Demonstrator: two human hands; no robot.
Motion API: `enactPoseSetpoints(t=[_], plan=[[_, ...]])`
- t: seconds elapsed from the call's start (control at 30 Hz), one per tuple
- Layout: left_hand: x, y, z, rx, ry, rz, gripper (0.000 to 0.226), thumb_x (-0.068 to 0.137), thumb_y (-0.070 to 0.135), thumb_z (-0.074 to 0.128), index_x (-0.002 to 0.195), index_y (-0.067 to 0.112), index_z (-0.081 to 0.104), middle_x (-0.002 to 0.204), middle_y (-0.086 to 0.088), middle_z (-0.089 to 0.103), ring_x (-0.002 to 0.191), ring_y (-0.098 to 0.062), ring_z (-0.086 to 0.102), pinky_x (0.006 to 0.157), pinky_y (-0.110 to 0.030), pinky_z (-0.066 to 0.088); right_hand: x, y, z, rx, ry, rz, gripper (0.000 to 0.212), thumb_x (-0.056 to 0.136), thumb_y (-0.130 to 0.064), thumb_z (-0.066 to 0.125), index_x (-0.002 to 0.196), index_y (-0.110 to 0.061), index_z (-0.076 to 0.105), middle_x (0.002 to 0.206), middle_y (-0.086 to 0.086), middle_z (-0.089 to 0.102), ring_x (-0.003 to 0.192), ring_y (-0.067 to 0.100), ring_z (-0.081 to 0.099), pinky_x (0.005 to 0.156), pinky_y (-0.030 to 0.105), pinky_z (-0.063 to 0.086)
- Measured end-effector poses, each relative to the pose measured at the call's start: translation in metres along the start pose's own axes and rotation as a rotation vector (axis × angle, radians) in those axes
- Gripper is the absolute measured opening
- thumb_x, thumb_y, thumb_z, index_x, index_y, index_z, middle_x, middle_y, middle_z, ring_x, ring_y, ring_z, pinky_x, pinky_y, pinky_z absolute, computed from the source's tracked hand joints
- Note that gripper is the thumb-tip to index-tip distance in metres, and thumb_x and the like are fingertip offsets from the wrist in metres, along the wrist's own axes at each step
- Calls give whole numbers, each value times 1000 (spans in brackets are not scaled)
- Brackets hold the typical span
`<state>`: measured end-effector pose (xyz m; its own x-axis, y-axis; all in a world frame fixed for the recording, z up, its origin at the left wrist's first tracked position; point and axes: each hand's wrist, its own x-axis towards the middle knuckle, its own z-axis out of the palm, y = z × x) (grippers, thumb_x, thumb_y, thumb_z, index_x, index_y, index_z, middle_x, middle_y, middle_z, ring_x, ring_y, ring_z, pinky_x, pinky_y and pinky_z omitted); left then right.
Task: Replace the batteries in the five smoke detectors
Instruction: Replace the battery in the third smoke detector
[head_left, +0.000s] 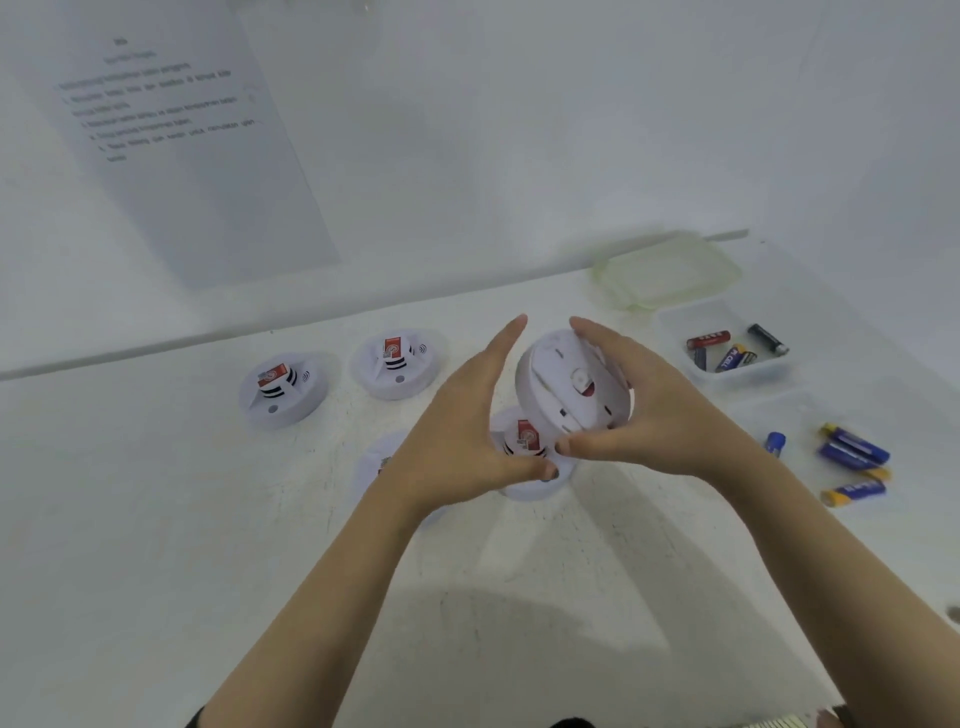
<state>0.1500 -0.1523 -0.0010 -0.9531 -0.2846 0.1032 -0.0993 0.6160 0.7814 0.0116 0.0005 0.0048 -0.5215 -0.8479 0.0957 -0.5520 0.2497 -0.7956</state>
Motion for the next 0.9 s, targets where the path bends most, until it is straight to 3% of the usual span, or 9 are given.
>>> enactPoseSetpoints(t=[0.13,0.2,0.27,0.37,0.43,0.53,0.63,0.73,0.9], plan=[[-1,8,10,-23,-22,-27,114,65,25,88,150,41,14,137,42,22,129,19,21,107,-13,23,-13,0,-11,-47,-84,-10,104,56,-38,81,144,-32,26,138,-19,36,127,3,34,103,31,39],[1,14,13,-65,-37,-18,108,63,21,90,147,39,25,138,35,34,130,13,31,109,-22,33,-19,0,-17,-88,-132,-49,103,54,-39,76,144,-34,25,138,-19,33,127,3,33,102,25,38],[2,17,19,-102,-16,25,97,59,21,92,141,33,40,134,24,52,125,5,46,102,-21,43,-23,1,-23,-105,-173,-79,104,56,-36,76,145,-36,22,138,-19,29,126,-2,30,95,11,36],[0,23,30,-80,127,64,91,55,30,91,134,33,46,129,23,56,121,7,49,96,-9,42,-28,4,-34,-52,-159,-81,106,63,-33,84,144,-42,16,136,-27,26,120,-19,25,88,-3,30],[-1,26,39,-68,239,83,90,56,32,92,132,37,45,129,26,54,121,9,47,96,-9,40,-30,6,-40,-22,-106,-60,107,61,-45,83,143,-45,14,138,-29,24,122,-20,24,95,4,27],[-2,33,59,-102,339,34,93,55,37,92,135,33,44,134,18,51,126,1,46,102,-22,43,-31,9,-45,-14,-79,-30,112,53,-62,81,144,-40,20,143,-23,29,129,-3,31,104,23,33],[2,39,75,-160,354,1,93,49,47,88,126,48,36,133,14,46,126,-3,45,102,-30,46,-34,13,-50,-13,-83,-43,107,55,-49,85,143,-37,25,139,-23,36,127,-2,36,99,19,38],[9,42,84,-191,286,-28,101,46,49,88,130,49,32,139,14,41,132,-9,42,105,-40,45,-39,17,-60,-25,-94,-52,99,60,-35,86,140,-40,27,135,-25,38,123,-7,37,92,12,37],[18,52,94,-150,228,-2,103,50,34,93,138,37,39,135,19,51,128,-3,47,102,-30,46,-46,23,-77,-33,-152,-132,85,64,-35,85,133,-46,36,130,-30,43,121,-10,39,95,14,39]])
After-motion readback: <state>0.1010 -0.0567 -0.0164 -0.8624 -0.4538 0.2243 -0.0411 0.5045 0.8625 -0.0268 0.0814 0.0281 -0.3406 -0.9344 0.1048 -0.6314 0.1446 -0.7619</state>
